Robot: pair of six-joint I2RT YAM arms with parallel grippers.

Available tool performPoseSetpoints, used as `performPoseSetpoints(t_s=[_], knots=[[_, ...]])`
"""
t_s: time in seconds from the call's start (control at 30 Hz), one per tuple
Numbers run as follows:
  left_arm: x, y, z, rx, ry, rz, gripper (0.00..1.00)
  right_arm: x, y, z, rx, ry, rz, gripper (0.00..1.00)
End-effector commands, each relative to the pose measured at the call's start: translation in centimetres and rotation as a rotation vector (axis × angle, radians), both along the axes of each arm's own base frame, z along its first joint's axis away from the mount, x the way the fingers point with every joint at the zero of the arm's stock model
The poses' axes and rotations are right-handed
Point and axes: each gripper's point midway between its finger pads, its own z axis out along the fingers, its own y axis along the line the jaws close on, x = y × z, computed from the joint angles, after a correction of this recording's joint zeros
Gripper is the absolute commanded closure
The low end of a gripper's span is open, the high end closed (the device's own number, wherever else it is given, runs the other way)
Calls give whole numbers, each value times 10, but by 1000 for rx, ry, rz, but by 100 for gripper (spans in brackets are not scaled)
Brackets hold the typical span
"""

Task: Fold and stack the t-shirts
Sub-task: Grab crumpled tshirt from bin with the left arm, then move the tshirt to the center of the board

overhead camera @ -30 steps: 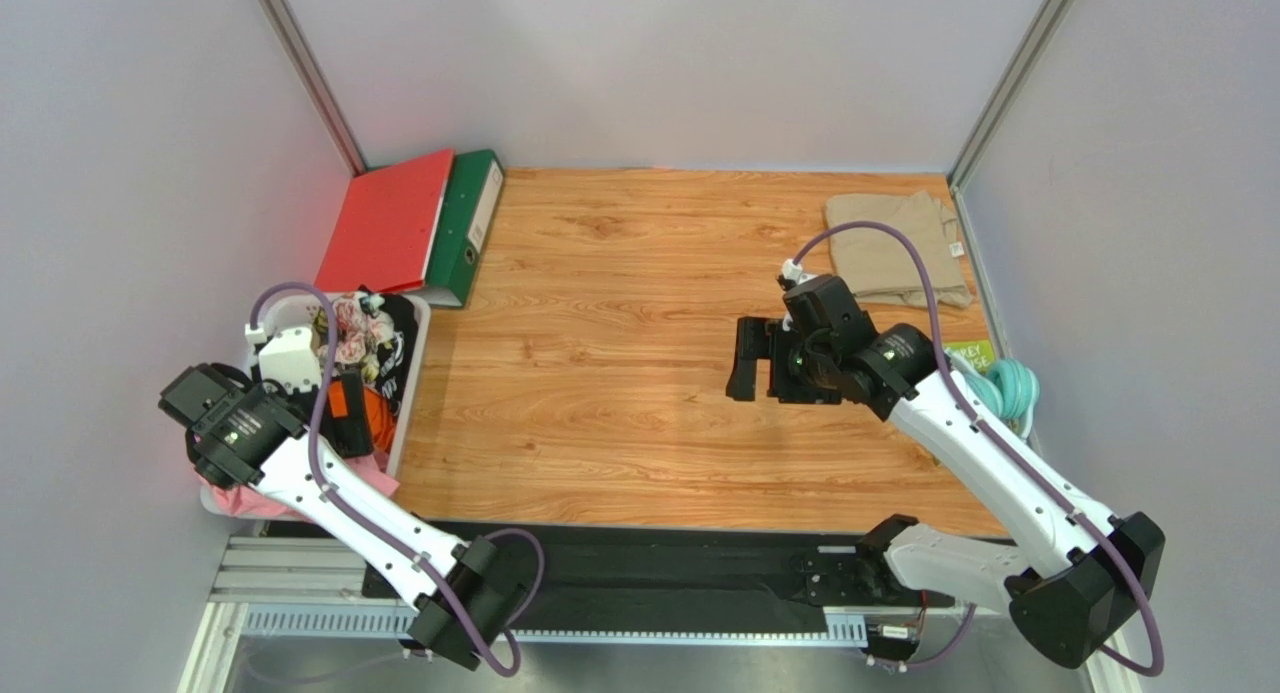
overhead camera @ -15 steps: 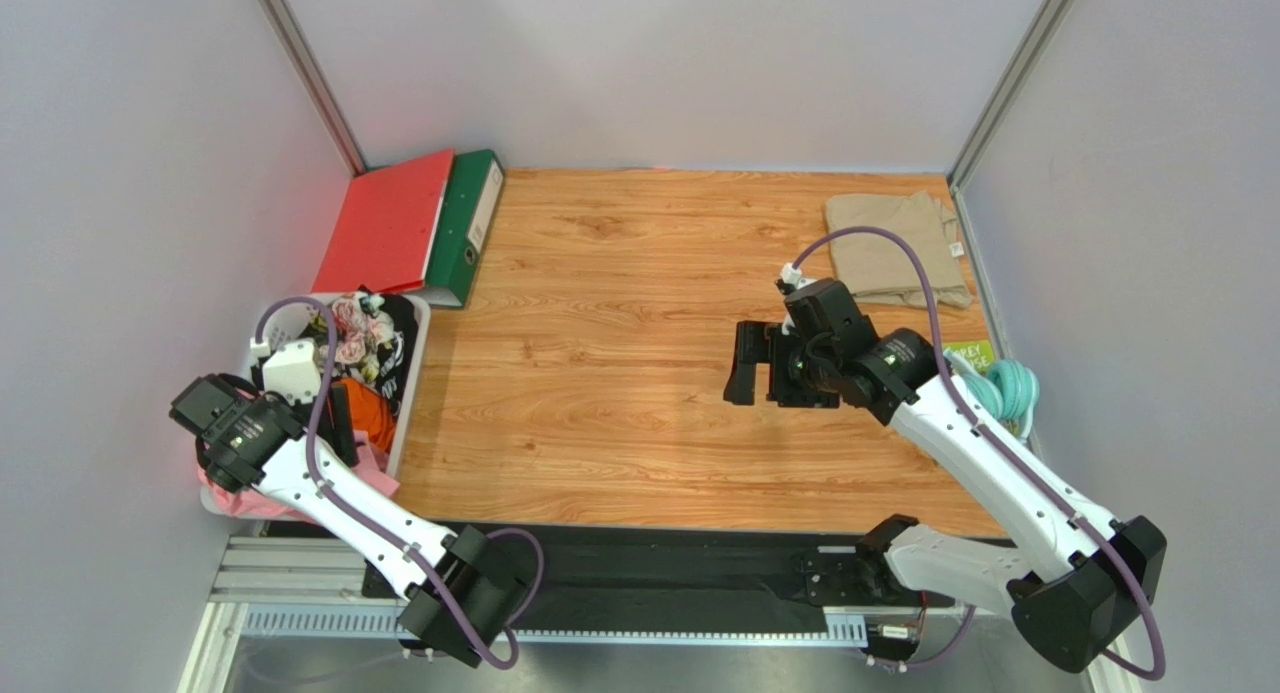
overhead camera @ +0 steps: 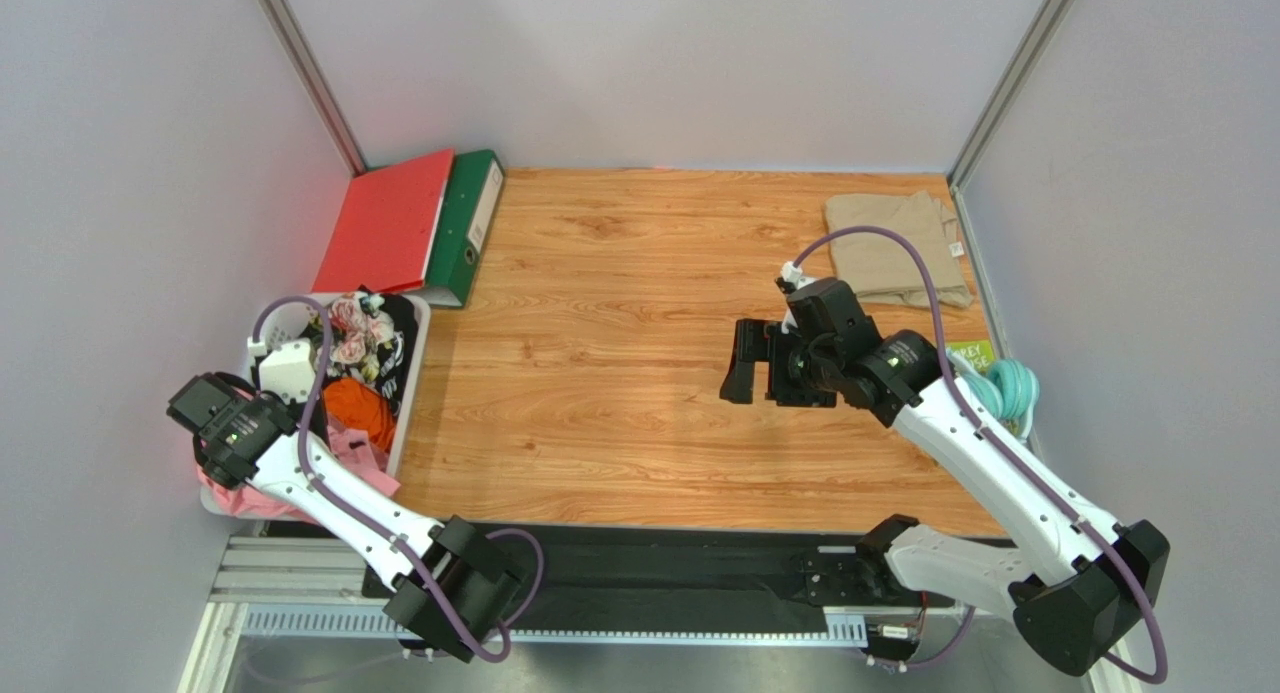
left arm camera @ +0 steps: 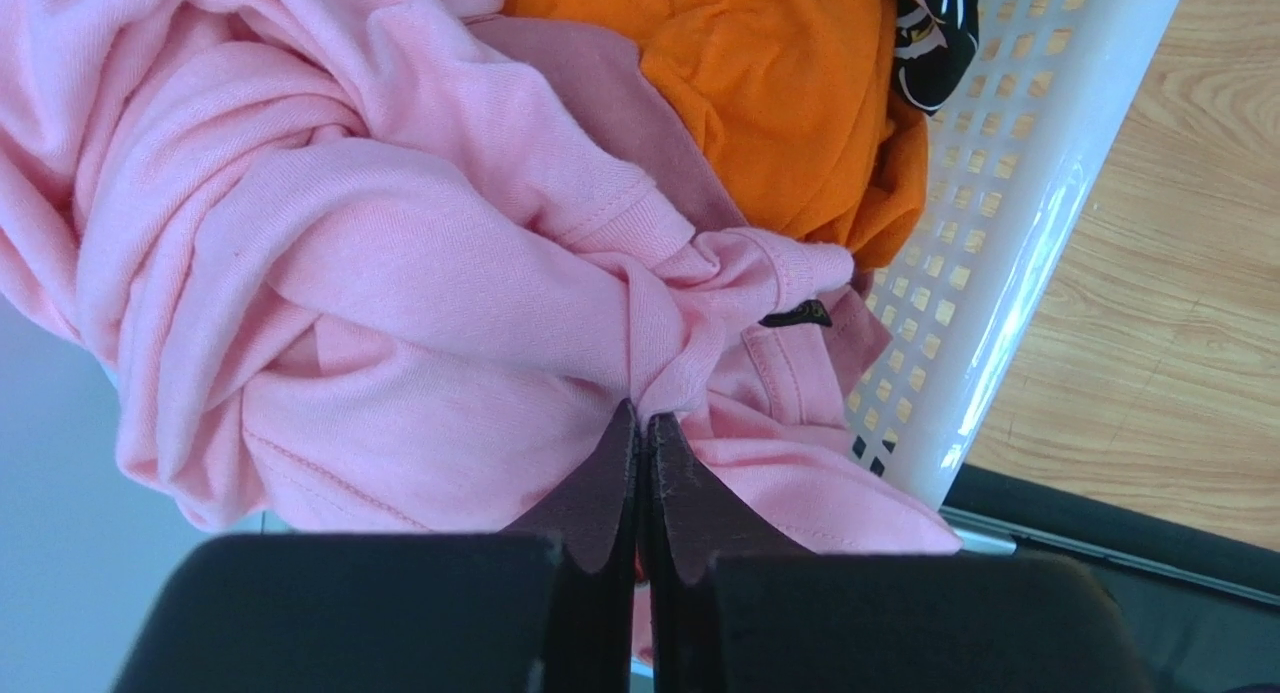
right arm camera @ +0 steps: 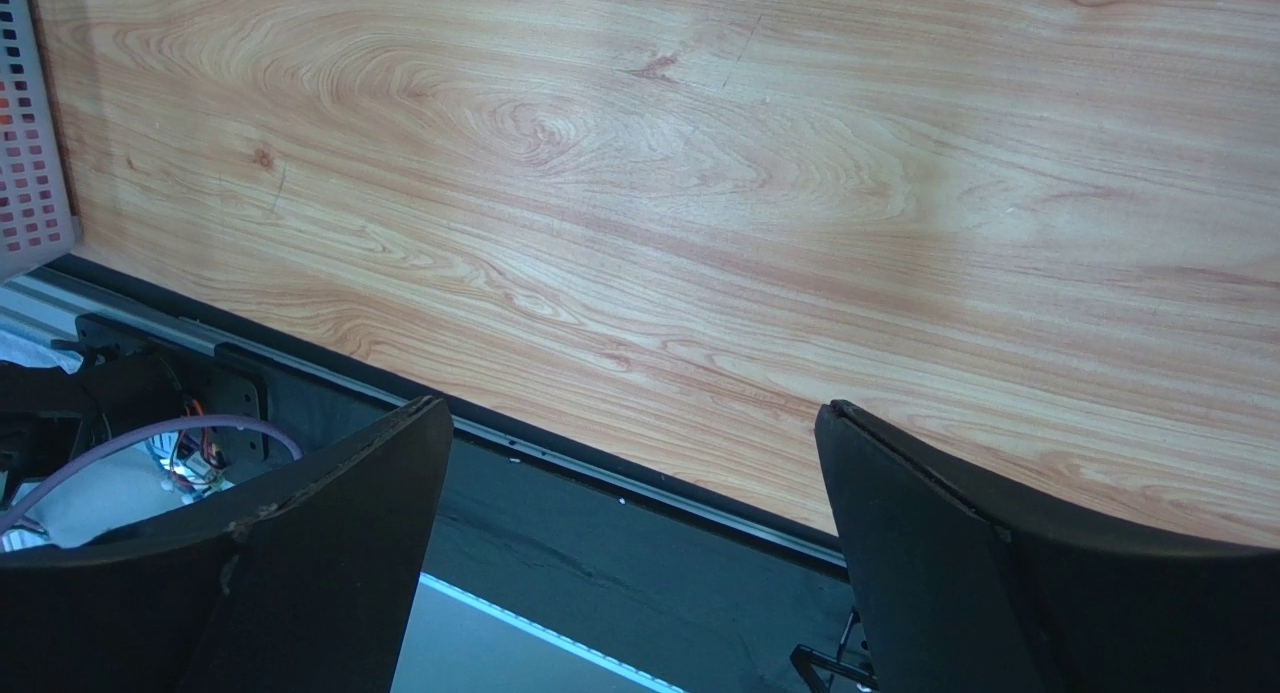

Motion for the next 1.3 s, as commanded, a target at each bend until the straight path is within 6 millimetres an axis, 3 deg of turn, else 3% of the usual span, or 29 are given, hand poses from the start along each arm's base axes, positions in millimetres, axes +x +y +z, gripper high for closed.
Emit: performPoseSetpoints(t_s=[0.0, 0.07, 0.17, 0.2, 0.27, 0.3, 0.37, 0.4, 0.47, 0.5, 0.63, 0.87, 0.97, 1.03, 1.07, 1.1, 1.13, 1.17, 1.2, 1.23, 1.27], knots=[[8, -3, 17, 14, -65, -22, 100, 2, 7, 12, 49, -35, 6, 0], [14, -10, 39, 0, -116, -36, 100, 3, 7, 12, 50, -37, 6, 0], [28, -27, 89, -28, -234, -80, 100, 4, 6, 16, 51, -53, 5, 0], [31, -35, 120, -3, -288, -103, 100, 5, 6, 19, 52, -64, 1, 0], [44, -53, 155, -37, -404, -146, 100, 7, 2, 24, 48, -95, -7, 0], [46, -60, 187, 5, -470, -166, 100, 7, 0, 27, 46, -108, -11, 0], [56, -74, 219, -10, -561, -217, 100, 8, -5, 33, 38, -140, -23, 0], [58, -82, 247, -4, -619, -211, 100, 8, -7, 35, 36, -149, -27, 0], [68, -89, 267, -68, -649, -234, 100, 6, -12, 40, 35, -170, -36, 0], [69, -97, 288, -86, -691, -228, 100, 5, -13, 41, 35, -176, -37, 0], [77, -110, 326, -157, -784, -258, 100, 3, -26, 47, 16, -223, -74, 0], [56, -179, 392, -249, -980, -482, 100, -3, -45, 60, 17, -301, -131, 0], [44, -204, 431, -270, -1051, -563, 100, -5, -47, 65, 34, -317, -143, 1], [35, -219, 465, -193, -1129, -650, 100, -6, -48, 67, 46, -320, -151, 2], [28, -231, 476, -279, -1138, -645, 100, -6, -48, 67, 50, -321, -153, 3], [17, -245, 499, -172, -1202, -735, 100, -7, -48, 66, 53, -320, -154, 4], [18, -244, 511, -169, -1223, -742, 100, -9, -48, 63, 55, -313, -154, 4], [1, -268, 529, -156, -1265, -792, 100, -9, -48, 62, 56, -308, -155, 4], [-3, -274, 537, -144, -1284, -805, 100, -10, -48, 61, 59, -306, -158, 4], [7, -261, 549, -184, -1308, -765, 100, -12, -49, 57, 61, -302, -160, 4], [-6, -279, 558, -115, -1350, -819, 100, -12, -49, 57, 67, -301, -167, 4]])
